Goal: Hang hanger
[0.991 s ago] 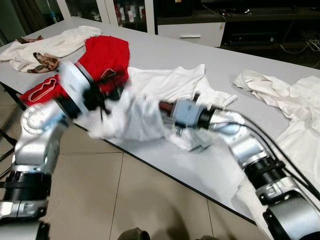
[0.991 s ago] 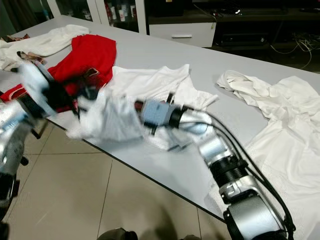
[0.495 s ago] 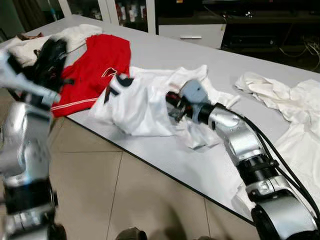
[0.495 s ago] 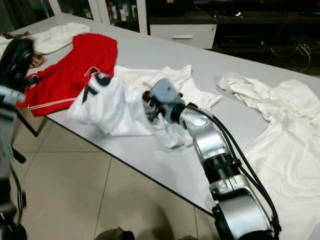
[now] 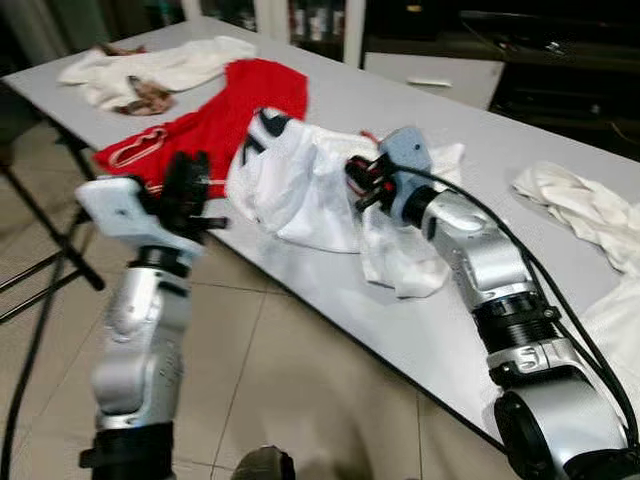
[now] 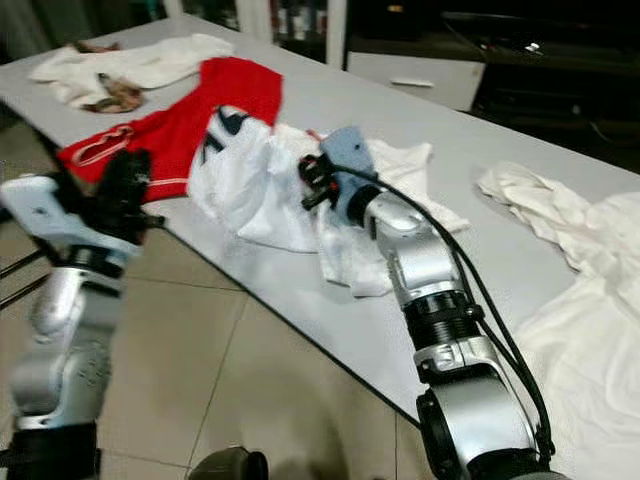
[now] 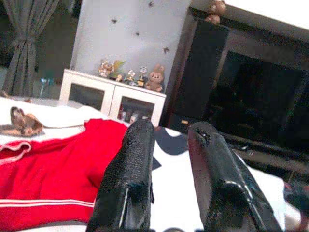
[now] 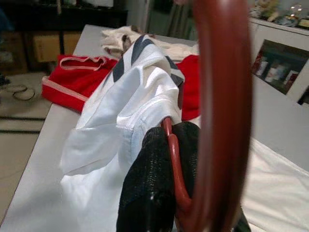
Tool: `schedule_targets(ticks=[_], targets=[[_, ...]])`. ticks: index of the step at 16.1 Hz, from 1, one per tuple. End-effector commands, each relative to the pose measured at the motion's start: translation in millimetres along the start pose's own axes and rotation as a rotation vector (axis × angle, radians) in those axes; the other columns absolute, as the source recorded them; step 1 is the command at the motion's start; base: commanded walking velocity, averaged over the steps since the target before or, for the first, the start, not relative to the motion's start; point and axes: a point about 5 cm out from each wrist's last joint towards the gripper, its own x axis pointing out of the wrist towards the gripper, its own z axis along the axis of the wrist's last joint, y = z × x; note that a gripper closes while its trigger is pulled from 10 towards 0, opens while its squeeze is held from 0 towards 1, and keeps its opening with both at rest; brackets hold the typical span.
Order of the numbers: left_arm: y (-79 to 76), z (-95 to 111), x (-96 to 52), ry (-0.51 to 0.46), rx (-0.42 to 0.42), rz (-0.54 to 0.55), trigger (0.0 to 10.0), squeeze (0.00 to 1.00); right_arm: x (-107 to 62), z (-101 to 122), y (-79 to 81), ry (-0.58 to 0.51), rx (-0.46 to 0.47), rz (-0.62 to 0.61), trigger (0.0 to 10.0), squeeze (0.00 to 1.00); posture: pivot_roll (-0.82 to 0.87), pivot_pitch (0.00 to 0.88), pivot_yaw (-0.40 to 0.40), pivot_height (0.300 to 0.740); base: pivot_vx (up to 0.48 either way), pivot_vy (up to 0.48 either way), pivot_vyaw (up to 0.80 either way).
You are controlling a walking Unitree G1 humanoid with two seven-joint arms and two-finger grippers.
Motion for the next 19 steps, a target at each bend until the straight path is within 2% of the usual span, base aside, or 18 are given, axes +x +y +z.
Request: schedule_targets(ticks=[1,5,9,12,14,17,19], targets=[[-5.2,4,-0.3,-0.018,0.040,-0.023,10.0,0.00,0.2,13,-6.9,-0.039,0.010,-0.033,10.0,0.00,0.03,0.000,0.055,0.736,0.000,0.000,0.61],[-17.8,7,2.4,-0.037,0.087,-0.087,10.0,0.00,-4.2,26,-23.1,-0.056,0.002,-0.133,10.0,0.00,0.02,0.000,0.056,0.736,0.000,0.000,0.60],[-26.2,2,-0.6,-0.028,0.105,-0.123,10.0,0.00,-6.5,29,-23.6,-0.051,-0.020,-0.124,10.0,0.00,0.01,0.000,0.053,0.736,0.000,0.000,0.59],[-29.8,1,-1.6,-0.025,0.192,-0.138,10.0,0.00,-13.0,29,-25.0,-0.049,-0.019,-0.132,10.0,0.00,0.01,0.000,0.048,0.736,0.000,-0.089,0.60],[-28.8,0,-3.0,-0.023,0.188,-0.128,10.0,0.00,-19.6,22,-24.0,-0.028,-0.019,-0.124,10.0,0.00,0.01,0.000,0.049,0.736,0.000,-0.397,0.60],[-28.0,-3,-6.9,-0.014,0.144,-0.119,10.0,0.00,-27.8,9,-15.9,0.008,-0.033,-0.090,10.0,0.00,0.01,0.000,0.048,0.736,0.000,0.000,0.62],[-29.5,-4,-7.2,-0.012,0.150,-0.122,10.0,0.00,-30.5,6,-14.0,0.014,-0.034,-0.081,10.0,0.00,0.00,0.000,0.049,0.736,0.000,0.000,0.63]])
